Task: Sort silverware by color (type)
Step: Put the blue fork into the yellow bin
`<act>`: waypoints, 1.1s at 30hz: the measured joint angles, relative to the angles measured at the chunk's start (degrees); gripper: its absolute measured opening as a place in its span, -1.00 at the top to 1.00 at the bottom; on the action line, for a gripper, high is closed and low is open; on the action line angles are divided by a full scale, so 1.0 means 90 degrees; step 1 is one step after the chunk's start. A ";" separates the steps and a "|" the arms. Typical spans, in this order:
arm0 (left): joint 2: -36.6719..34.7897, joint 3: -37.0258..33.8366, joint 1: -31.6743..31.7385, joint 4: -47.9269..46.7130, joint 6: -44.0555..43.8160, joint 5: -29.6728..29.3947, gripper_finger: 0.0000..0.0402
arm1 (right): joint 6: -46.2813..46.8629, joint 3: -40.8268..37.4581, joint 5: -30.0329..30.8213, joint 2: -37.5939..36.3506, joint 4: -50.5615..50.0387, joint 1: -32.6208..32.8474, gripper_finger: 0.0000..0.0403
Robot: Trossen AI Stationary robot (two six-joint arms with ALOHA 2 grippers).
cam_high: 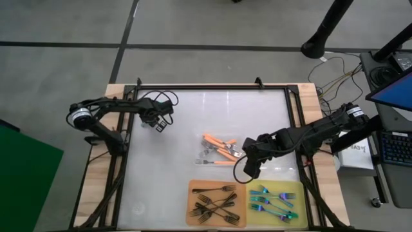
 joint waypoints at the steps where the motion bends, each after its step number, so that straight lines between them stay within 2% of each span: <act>1: -0.0043 0.0010 0.0000 0.0013 -0.0001 0.0005 0.56 | 0.0000 0.0000 0.0000 0.0000 0.0017 -0.0002 0.45; 8: -0.0089 0.0051 0.0160 0.0028 -0.0005 -0.0203 0.56 | -0.0007 0.0000 0.0002 0.0000 0.0083 -0.0002 0.47; 27: 0.0280 -0.0055 0.0714 0.0569 -0.0383 0.0142 0.56 | 0.0000 0.0000 0.0002 0.0000 0.0120 -0.0002 0.51; 30: 0.0282 -0.0054 0.0765 0.0610 -0.0388 0.0148 0.62 | 0.0000 0.0000 0.0002 0.0000 0.0121 -0.0002 0.52; 33: 0.0290 -0.0052 0.0791 0.0676 -0.0388 0.0157 0.77 | 0.0000 0.0000 0.0002 0.0000 0.0122 -0.0002 0.54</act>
